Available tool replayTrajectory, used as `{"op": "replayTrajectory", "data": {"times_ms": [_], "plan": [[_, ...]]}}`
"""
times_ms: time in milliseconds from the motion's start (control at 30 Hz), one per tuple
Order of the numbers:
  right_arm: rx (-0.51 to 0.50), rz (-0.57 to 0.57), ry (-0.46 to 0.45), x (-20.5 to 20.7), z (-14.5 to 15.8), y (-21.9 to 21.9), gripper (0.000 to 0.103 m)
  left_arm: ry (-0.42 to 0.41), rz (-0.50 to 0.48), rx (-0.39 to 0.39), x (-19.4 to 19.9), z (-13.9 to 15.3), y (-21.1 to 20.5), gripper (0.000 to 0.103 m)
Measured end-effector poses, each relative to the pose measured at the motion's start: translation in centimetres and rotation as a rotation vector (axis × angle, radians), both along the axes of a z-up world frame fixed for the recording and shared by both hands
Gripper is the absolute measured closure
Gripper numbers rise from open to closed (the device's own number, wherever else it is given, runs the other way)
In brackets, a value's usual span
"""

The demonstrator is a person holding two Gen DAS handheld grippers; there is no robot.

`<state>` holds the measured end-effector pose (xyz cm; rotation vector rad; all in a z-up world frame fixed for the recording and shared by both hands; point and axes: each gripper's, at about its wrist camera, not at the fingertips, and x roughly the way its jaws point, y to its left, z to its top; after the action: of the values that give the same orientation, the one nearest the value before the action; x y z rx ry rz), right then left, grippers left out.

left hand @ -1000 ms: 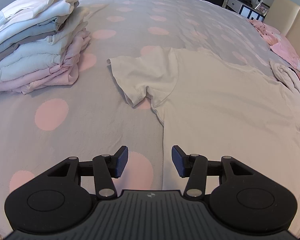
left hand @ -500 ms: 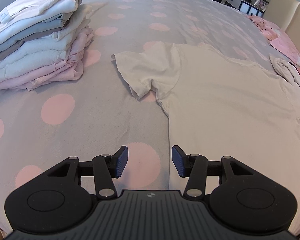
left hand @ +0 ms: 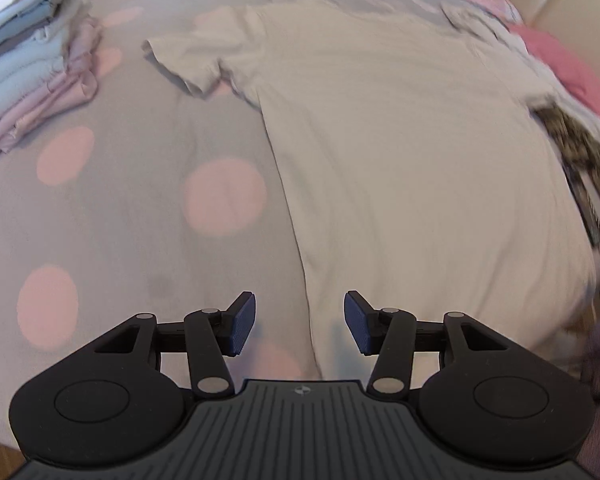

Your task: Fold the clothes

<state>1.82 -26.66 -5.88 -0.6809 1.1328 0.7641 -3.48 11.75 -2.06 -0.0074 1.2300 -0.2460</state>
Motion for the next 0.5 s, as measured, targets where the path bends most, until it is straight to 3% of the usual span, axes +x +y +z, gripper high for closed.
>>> {"op": "replayTrajectory", "data": {"times_ms": [233, 367, 500], "plan": [[0.019, 0.161, -0.014, 0.3, 0.4, 6.6, 0.063, 0.204, -0.012, 0.019, -6.2, -4.2, -2.3, 0.058], [0.051, 0.23, -0.035, 2.2, 0.7, 10.1, 0.058, 0.235, 0.041, 0.029, -7.8, -7.0, -3.1, 0.057], [0.052, 0.293, -0.051, 1.9, 0.2, 12.6, 0.055, 0.214, 0.139, 0.035, -8.2, -9.0, -2.5, 0.058]]}}
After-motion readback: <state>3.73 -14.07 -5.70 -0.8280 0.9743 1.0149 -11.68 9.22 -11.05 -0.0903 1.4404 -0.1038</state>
